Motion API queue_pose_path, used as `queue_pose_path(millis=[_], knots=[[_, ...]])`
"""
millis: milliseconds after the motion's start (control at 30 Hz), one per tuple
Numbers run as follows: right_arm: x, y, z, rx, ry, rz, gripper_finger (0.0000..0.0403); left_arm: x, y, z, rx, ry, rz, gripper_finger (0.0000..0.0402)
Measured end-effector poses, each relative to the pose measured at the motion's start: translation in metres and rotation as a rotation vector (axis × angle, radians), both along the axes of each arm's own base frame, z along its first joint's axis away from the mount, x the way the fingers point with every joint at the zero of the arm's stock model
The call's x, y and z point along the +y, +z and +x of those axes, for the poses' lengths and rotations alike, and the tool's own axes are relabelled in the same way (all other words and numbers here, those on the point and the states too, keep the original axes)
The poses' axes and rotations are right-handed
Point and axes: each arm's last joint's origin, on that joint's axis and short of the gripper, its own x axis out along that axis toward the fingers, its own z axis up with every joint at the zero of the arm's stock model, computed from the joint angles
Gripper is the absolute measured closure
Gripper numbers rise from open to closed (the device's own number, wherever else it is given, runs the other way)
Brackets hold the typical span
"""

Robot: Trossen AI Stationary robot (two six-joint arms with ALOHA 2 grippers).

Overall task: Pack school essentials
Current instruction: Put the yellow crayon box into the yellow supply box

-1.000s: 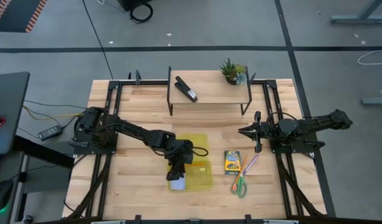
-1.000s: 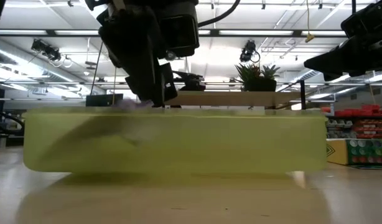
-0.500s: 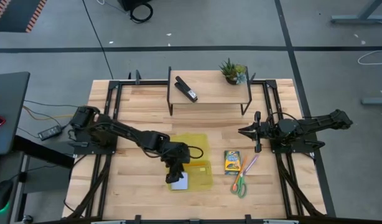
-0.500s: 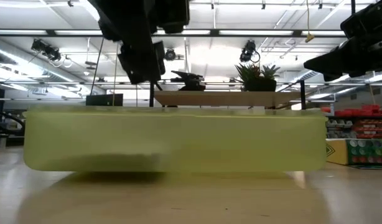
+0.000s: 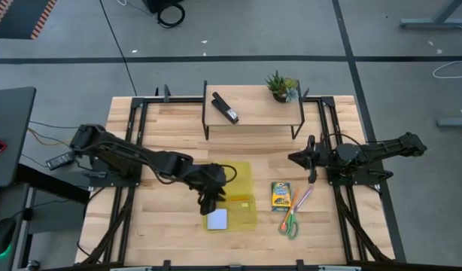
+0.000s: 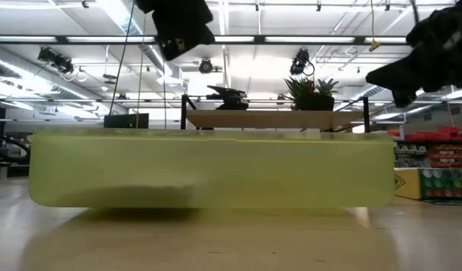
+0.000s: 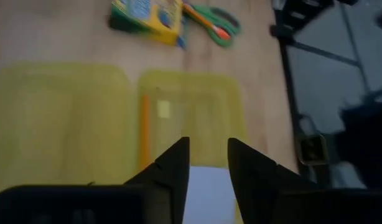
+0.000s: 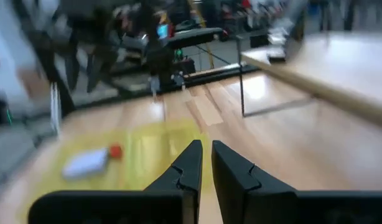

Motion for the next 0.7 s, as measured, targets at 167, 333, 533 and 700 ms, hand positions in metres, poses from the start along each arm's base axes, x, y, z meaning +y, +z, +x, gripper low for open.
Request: queue_pose_path(millis=[167, 333, 533, 700], knots=[[0.000, 0.000, 0.000, -0.053, -0.033, 0.318, 0.0361, 0.003, 0.013, -0.006, -0.061, -0.010, 0.063, 0.0317], [0.000, 0.005, 0.000, -0.107, -0.020, 0.375, 0.0361, 0.008, 0.020, -0.014, -0.105, -0.033, 0.107, 0.0354], [0.001, 0.015, 0.000, -0.220, 0.020, 0.468, 0.0361, 0.019, 0.018, -0.031, -0.139, -0.008, 0.102, 0.0391], [0.001, 0.018, 0.000, -0.262, 0.028, 0.585, 0.0361, 0.025, 0.020, -0.047, -0.206, 0.004, 0.082, 0.0397]])
